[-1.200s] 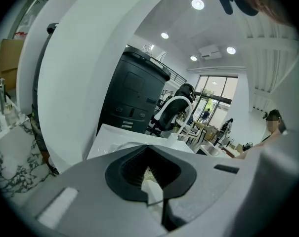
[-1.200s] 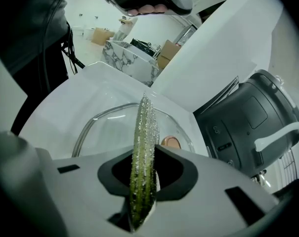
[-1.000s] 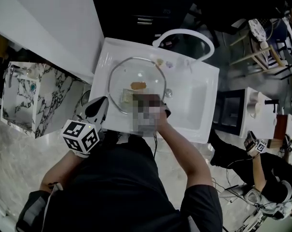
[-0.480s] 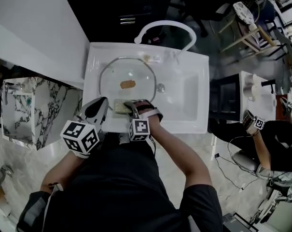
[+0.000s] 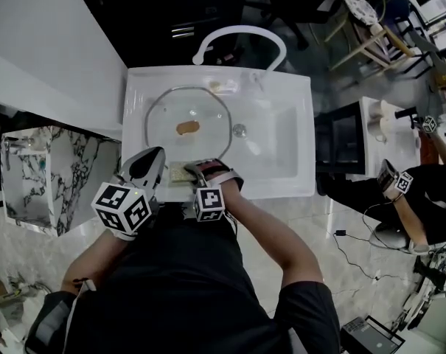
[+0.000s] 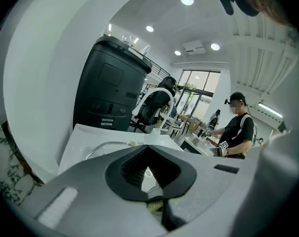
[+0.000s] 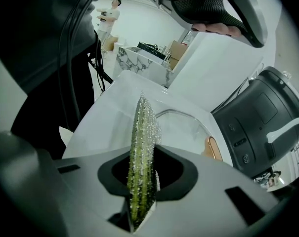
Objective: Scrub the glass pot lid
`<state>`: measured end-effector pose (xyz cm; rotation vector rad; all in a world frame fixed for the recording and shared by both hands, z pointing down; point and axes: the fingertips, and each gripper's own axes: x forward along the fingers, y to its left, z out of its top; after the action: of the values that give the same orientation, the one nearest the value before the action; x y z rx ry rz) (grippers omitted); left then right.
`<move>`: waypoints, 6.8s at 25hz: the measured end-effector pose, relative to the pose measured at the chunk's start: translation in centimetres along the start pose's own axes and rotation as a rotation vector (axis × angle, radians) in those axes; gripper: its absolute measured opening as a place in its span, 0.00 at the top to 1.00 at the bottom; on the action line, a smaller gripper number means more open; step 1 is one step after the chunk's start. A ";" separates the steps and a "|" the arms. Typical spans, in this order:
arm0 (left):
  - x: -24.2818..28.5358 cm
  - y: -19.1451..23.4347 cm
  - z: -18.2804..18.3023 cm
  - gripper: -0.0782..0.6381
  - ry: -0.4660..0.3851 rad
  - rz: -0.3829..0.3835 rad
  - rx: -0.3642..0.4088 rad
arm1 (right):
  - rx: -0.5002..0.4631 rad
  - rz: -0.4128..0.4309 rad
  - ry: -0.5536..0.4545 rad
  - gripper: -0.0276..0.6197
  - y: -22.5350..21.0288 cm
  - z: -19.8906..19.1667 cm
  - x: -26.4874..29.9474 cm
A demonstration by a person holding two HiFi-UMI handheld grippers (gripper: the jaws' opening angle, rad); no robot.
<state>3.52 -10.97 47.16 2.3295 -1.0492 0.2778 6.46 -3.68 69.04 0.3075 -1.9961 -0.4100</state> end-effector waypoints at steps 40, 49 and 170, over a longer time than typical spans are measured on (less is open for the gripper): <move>-13.7 12.0 -3.1 0.89 -0.158 0.368 -0.235 | 0.198 0.045 0.171 0.86 -21.6 1.9 9.2; -11.3 10.4 -2.3 0.89 -0.134 0.310 -0.200 | 0.081 0.081 0.153 0.86 -18.3 4.1 8.9; -5.9 4.2 10.4 0.89 -0.281 0.080 -0.081 | 1.018 -0.588 -0.778 0.86 -23.1 7.3 -27.0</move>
<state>-3.91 -15.51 37.96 2.3013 -1.2642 -0.0636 12.57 -13.13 34.51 1.5864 -2.7269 0.2334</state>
